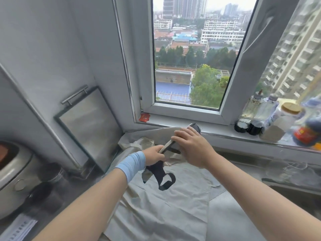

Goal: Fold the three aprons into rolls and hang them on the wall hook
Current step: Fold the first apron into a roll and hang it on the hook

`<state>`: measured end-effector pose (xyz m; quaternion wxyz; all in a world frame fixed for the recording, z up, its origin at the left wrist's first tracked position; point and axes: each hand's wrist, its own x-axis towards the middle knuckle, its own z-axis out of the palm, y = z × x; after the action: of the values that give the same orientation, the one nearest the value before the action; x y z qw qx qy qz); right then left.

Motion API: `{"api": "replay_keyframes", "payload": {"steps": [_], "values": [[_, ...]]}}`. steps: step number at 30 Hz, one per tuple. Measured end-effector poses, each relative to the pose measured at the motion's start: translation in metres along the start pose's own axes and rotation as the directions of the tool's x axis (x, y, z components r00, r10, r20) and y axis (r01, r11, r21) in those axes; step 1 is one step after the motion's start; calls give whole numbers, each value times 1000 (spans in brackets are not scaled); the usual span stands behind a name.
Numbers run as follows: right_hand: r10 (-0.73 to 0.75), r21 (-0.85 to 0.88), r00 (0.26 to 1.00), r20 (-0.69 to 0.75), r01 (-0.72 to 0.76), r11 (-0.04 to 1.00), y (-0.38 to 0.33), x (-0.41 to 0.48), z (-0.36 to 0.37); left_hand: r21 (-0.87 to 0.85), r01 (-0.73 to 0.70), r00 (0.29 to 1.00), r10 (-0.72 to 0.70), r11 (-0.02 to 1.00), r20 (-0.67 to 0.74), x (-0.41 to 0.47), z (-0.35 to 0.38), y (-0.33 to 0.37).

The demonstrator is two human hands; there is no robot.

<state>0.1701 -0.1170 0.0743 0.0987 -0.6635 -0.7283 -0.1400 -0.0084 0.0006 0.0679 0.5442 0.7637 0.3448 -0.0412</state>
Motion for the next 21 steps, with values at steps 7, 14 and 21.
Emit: {"api": "replay_keyframes", "payload": {"steps": [7,14,21], "values": [[50,-301,995,83,-23,953,-55,20,-7,-360,-29,988,81,933,131,-39,-25,-11],[-49,57,998,-30,51,997,-77,20,-26,-389,-11,991,61,921,117,-57,-38,-28],[-9,167,987,-158,36,985,-82,18,-25,-516,13,986,74,857,147,-72,-23,-8]]}}
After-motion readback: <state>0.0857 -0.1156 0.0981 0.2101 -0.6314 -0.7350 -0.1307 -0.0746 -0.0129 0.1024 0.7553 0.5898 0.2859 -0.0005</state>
